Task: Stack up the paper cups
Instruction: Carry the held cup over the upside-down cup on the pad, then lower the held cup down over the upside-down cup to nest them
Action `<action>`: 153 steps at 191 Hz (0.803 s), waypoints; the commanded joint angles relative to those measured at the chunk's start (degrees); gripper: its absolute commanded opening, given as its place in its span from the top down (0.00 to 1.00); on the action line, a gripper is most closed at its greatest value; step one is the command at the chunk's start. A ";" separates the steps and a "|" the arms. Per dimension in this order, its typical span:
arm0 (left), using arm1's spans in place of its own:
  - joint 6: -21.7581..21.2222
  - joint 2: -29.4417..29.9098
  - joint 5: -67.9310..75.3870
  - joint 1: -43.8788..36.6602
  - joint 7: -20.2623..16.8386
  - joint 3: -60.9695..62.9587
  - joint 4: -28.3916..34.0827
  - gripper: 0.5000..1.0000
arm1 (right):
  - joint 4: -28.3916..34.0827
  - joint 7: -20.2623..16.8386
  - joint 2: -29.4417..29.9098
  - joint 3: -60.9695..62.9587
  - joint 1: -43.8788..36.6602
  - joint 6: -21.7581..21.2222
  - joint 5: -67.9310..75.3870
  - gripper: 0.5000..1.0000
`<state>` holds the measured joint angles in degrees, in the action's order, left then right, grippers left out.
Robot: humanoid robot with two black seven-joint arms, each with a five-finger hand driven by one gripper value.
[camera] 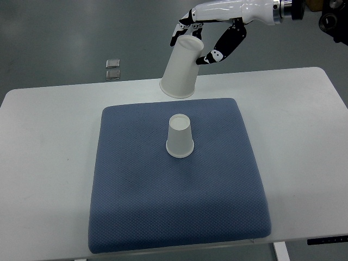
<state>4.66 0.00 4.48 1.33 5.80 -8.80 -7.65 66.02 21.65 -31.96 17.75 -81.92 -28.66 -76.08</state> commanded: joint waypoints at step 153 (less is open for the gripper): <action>0.00 0.00 0.00 -0.01 0.00 0.01 0.00 0.00 | -0.28 0.23 5.77 -3.07 6.59 5.37 -10.31 0.86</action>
<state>4.66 0.00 4.48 1.35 5.80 -8.79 -7.65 65.75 21.89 -26.19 15.61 -75.25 -23.76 -86.07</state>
